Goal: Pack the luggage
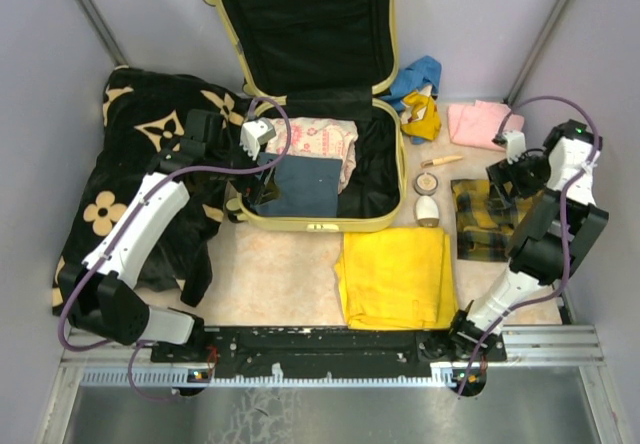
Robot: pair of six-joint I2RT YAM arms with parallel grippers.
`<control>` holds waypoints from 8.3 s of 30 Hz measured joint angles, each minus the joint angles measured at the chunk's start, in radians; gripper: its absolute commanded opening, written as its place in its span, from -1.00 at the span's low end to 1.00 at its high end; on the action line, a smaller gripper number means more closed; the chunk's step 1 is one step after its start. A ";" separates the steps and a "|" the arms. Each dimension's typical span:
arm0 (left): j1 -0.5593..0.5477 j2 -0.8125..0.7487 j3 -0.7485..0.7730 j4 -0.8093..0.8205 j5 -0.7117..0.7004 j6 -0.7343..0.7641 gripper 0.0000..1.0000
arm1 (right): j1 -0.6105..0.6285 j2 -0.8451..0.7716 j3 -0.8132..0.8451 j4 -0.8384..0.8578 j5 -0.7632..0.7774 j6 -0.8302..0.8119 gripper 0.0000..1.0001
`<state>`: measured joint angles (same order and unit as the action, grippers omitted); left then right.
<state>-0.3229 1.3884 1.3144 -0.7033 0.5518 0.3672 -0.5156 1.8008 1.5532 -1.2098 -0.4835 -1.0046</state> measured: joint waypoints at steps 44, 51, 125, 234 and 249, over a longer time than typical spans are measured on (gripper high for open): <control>0.000 0.000 0.000 -0.033 0.044 -0.009 1.00 | -0.210 -0.725 -0.662 -0.043 -0.134 -0.737 0.98; 0.000 0.005 0.000 -0.038 0.045 -0.009 1.00 | -0.097 -0.722 -0.768 0.080 -0.140 -0.815 0.98; 0.000 0.092 0.053 0.029 -0.180 -0.064 1.00 | 0.312 -0.585 -0.285 0.834 -0.271 1.324 -1.00; -0.109 0.343 0.317 0.210 0.141 -0.260 0.97 | 0.684 -0.492 -0.271 0.709 -0.126 0.957 0.98; -0.190 -0.161 -0.338 0.312 0.194 -0.525 0.97 | 0.199 -0.640 -0.258 0.162 -0.132 0.678 0.98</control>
<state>-0.5129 1.2270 0.9760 -0.3908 0.7460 -0.1574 -0.3164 1.1610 1.2953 -1.0481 -0.6151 -0.3267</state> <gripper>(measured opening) 0.995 0.990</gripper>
